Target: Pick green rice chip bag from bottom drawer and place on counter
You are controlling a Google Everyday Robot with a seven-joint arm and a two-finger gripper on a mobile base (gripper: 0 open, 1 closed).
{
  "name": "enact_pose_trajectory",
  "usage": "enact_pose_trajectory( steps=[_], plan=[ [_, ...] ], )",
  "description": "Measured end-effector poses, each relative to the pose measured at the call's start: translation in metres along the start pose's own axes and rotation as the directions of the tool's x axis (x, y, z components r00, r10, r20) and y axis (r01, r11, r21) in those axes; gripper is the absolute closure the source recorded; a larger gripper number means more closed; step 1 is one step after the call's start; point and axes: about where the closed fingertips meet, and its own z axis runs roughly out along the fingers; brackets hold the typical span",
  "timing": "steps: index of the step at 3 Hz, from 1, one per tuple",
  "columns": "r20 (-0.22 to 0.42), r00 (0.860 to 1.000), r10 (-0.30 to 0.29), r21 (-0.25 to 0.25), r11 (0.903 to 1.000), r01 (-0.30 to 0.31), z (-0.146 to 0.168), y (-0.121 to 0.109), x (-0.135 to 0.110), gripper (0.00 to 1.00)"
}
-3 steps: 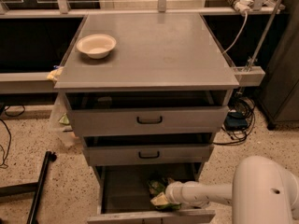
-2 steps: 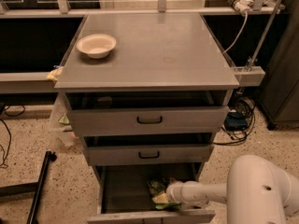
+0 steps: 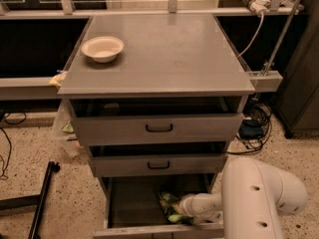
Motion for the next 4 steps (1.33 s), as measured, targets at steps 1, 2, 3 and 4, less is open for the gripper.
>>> enact_pose_trajectory(
  steps=[1,2,3,4],
  plan=[
    [-0.025,1.0,0.018,0.0,0.9998,-0.018,-0.005,0.002,0.004,0.89],
    [-0.005,1.0,-0.03,-0.045,0.9986,0.029,-0.024,0.013,-0.007,1.0],
    [0.114,0.979,-0.169,-0.102,0.9783,0.18,-0.054,0.017,-0.039,1.0],
    [0.244,0.924,-0.294,-0.064,0.9459,0.318,-0.078,-0.014,-0.063,1.0]
  ],
)
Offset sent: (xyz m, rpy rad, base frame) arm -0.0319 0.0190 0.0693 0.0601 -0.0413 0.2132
